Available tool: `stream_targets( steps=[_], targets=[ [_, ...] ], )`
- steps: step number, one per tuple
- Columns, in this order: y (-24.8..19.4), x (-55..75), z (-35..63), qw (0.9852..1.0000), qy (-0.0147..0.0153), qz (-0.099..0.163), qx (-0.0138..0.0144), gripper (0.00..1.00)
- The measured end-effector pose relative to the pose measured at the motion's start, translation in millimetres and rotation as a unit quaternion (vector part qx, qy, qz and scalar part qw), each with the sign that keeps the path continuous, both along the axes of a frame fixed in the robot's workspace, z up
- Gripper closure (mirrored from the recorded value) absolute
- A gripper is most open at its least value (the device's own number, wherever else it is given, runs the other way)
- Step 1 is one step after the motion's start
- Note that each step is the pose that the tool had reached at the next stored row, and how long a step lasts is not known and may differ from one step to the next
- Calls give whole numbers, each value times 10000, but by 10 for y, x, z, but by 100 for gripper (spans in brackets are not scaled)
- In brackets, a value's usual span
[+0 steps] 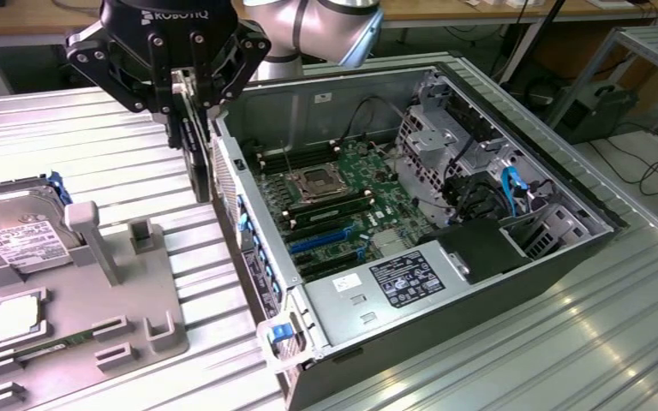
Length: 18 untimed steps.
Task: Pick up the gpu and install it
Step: 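Pick up the gpu and move the gpu toward the slot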
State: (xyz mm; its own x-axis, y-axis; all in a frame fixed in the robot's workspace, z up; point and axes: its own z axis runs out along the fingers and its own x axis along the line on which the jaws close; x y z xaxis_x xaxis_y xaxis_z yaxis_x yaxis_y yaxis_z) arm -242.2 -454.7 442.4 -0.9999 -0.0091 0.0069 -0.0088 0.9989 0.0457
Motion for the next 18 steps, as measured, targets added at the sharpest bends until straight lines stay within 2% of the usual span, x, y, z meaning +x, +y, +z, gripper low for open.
stream_targets(
  steps=[14, 18],
  targets=[
    [0, 84, -12, 10000, -20, 0, 0, 73],
    [0, 158, -18, 10000, -21, 2, 0, 73]
  ],
)
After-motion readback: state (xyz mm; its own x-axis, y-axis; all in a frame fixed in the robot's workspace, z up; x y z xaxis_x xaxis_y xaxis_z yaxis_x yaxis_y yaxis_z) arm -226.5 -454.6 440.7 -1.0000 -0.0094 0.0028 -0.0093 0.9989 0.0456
